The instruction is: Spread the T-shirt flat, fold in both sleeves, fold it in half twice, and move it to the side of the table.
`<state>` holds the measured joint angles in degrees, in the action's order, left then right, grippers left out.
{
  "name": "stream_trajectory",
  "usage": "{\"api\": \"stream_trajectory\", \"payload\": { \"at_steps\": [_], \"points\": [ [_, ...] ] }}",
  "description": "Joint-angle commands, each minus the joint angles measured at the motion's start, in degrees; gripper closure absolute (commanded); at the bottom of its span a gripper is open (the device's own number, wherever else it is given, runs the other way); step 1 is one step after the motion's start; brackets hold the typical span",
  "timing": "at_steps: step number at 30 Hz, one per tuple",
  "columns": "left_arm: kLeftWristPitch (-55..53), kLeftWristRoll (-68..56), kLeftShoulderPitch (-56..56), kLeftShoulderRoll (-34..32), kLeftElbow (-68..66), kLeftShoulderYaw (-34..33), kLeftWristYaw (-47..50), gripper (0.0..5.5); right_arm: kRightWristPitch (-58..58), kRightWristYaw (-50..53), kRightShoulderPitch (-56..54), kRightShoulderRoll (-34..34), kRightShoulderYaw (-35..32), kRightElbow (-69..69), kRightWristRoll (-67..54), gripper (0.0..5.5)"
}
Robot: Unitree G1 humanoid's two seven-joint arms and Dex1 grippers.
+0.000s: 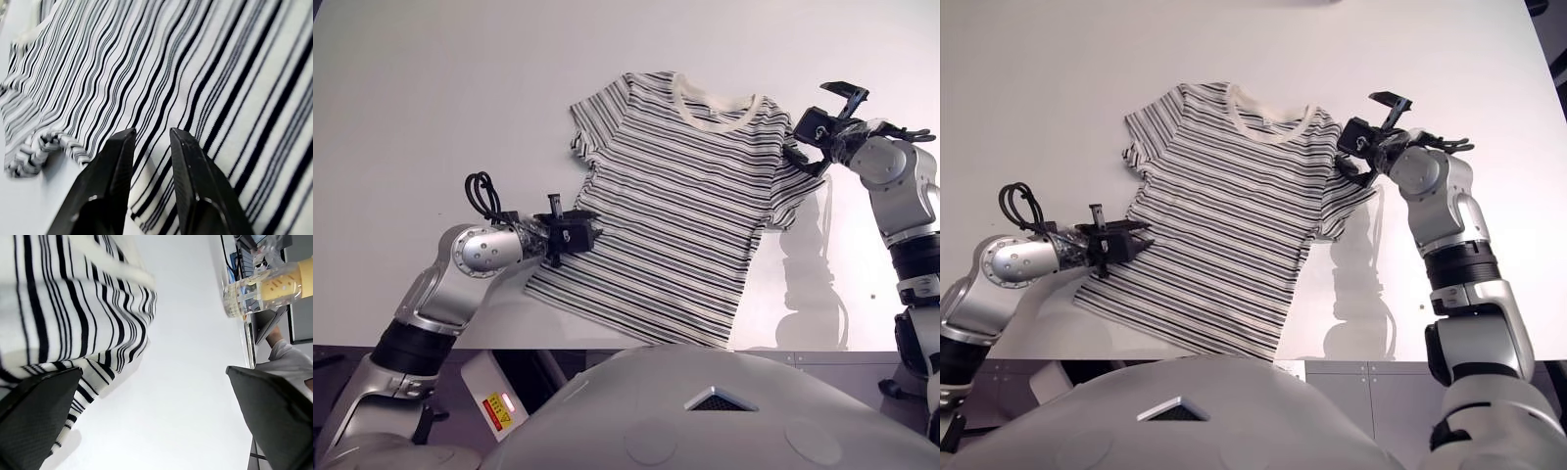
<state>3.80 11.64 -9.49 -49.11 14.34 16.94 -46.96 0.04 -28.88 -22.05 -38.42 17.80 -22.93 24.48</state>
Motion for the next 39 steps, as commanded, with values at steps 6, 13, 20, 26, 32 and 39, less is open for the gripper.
{"api": "stream_trajectory", "payload": {
  "at_steps": [6, 13, 20, 26, 32, 39],
  "points": [
    [-4.6, -2.2, -10.8, -2.0, 1.8, 3.2, -3.5, 4.21, -6.0, 4.1, -12.9, 5.6, 3.7, -15.5, 4.3, 0.02],
    [-18.7, -12.4, -0.1, 10.7, 7.7, -3.7, 5.5, 4.21, -18.0, 6.0, -22.8, 9.9, 6.7, -31.1, 5.9, 0.02],
    [-19.5, -12.2, 1.6, 11.1, 8.7, -6.5, 6.9, 4.21, -2.7, -23.4, -0.5, 1.9, -3.5, 18.0, -29.7, 0.02],
    [-18.9, -9.3, 2.5, 11.6, 8.3, -5.1, 8.7, 4.21, 5.4, -28.2, 16.6, -3.9, -0.7, 36.3, -34.9, 0.02],
    [-20.5, -5.8, 6.5, 13.8, 6.0, -4.0, 11.2, 4.21, 0.9, -31.3, 19.6, -7.1, 2.2, 29.7, -27.8, 0.02],
    [-21.5, -2.2, 9.5, 16.6, -0.9, -1.6, 13.9, 4.21, -10.1, -37.8, 11.4, -12.5, 3.8, 11.7, -21.0, 0.02]
  ]
}}
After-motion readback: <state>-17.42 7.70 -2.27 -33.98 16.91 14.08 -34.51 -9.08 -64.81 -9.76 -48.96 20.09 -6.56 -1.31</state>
